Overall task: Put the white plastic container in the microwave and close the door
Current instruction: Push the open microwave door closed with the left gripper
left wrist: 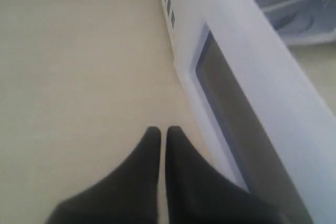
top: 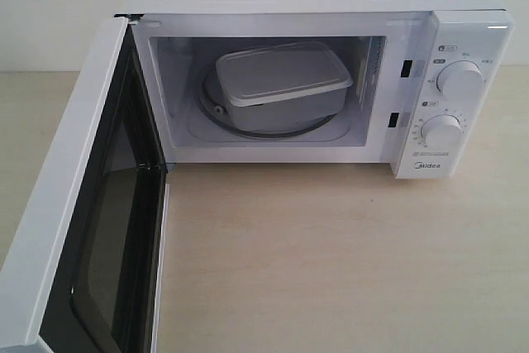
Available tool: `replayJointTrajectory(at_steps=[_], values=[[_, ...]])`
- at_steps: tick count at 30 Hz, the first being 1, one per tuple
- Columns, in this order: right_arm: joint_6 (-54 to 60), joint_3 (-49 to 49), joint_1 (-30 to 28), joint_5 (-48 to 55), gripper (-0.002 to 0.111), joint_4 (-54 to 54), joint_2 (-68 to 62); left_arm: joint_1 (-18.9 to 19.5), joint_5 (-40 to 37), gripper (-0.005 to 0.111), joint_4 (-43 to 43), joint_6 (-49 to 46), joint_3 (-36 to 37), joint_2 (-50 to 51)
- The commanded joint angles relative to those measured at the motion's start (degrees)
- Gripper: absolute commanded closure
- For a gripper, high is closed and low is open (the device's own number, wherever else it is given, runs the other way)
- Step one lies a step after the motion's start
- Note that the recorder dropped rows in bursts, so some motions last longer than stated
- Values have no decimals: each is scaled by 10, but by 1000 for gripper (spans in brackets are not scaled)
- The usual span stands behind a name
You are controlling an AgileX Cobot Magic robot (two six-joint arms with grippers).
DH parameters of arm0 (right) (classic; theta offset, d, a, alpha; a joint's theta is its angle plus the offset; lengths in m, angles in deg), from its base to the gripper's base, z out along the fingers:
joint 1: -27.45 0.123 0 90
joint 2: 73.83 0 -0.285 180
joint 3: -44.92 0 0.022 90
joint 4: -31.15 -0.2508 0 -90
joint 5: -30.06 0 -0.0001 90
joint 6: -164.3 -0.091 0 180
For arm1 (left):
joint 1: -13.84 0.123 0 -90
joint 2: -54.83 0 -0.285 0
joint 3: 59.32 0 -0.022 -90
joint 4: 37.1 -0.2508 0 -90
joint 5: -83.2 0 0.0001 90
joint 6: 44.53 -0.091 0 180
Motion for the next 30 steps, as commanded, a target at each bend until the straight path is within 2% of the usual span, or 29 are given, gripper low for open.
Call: replayJointTrajectory(at_steps=[1, 4, 10, 13, 18, 22, 25, 30], values=[[4, 0, 1, -7, 108, 0, 3, 1, -31, 102, 25, -55, -11, 98], [4, 0, 1, -7, 108, 0, 3, 1, -26, 102, 65, -107, -11, 152], [4, 0, 1, -7, 108, 0, 3, 1, -21, 102, 236, -293, -11, 232], [3, 0, 1, -7, 108, 0, 3, -3, -22, 102, 296, -334, -10, 253], [3, 0, 1, -7, 108, 0, 3, -27, -6, 102, 422, -390, -10, 280], [3, 0, 1, -7, 108, 0, 3, -58, 35, 102, 518, -458, -10, 303], [3, 0, 1, -7, 108, 0, 3, -75, 75, 102, 555, -472, -10, 319], [3, 0, 1, -7, 108, 0, 3, -77, 95, 102, 561, -496, -10, 325]])
